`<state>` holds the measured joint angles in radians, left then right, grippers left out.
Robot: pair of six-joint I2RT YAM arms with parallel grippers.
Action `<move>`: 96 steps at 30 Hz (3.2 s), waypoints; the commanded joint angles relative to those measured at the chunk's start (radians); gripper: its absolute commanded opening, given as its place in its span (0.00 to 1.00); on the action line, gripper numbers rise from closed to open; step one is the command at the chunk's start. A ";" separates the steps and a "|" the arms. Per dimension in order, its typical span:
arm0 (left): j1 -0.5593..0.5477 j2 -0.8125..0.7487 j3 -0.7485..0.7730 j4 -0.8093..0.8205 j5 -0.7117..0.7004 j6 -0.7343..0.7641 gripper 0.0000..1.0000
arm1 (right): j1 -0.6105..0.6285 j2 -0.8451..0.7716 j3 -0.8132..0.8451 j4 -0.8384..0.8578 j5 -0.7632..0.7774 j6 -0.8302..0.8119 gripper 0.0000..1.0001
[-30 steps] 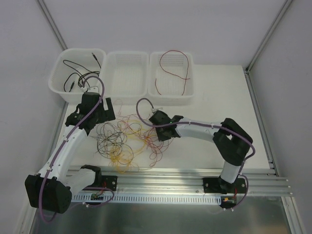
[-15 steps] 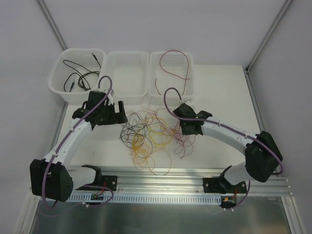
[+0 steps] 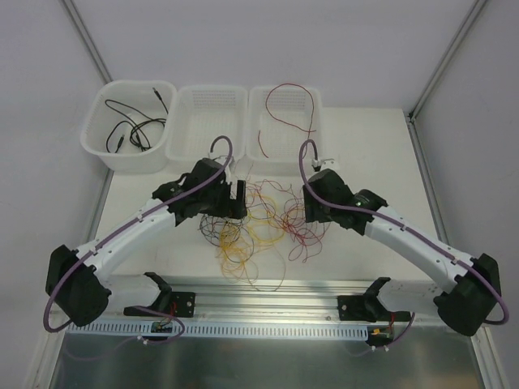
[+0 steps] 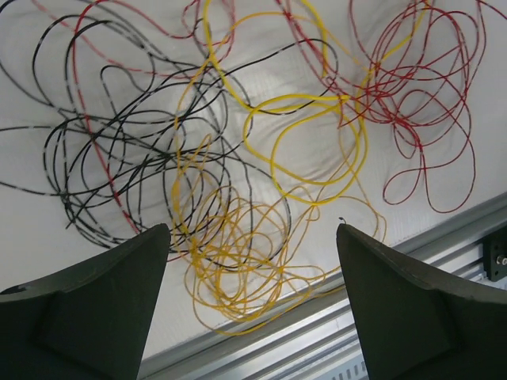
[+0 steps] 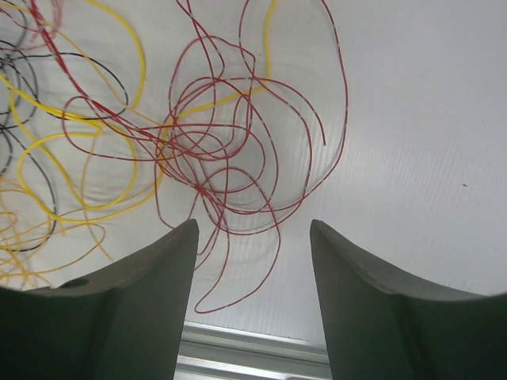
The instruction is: Untangle the cables
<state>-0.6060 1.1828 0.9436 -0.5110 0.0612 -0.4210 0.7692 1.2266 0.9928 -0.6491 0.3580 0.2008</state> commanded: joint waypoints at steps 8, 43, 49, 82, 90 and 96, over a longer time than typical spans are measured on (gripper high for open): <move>-0.173 0.323 0.213 0.028 -0.221 0.229 0.81 | 0.001 -0.259 -0.121 0.058 -0.040 -0.014 0.82; -0.206 0.534 0.268 0.118 0.015 0.536 0.48 | -0.001 -0.500 -0.218 0.046 0.012 -0.026 0.98; -0.207 0.532 0.256 0.117 0.061 0.544 0.51 | -0.001 -0.509 -0.217 0.039 0.012 -0.026 0.98; -0.210 0.223 0.282 0.011 -0.222 0.377 0.00 | -0.001 -0.196 -0.318 0.455 -0.274 0.120 0.96; -0.209 -0.001 0.428 -0.142 -0.325 0.297 0.00 | -0.004 0.086 -0.266 0.487 -0.185 0.210 0.83; -0.206 -0.113 0.579 -0.231 -0.351 0.286 0.00 | -0.034 0.113 -0.281 0.399 -0.119 0.261 0.65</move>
<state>-0.8059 1.1236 1.4364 -0.6807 -0.2478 -0.1089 0.7601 1.3659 0.6903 -0.2226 0.1696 0.4023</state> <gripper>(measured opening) 0.009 0.665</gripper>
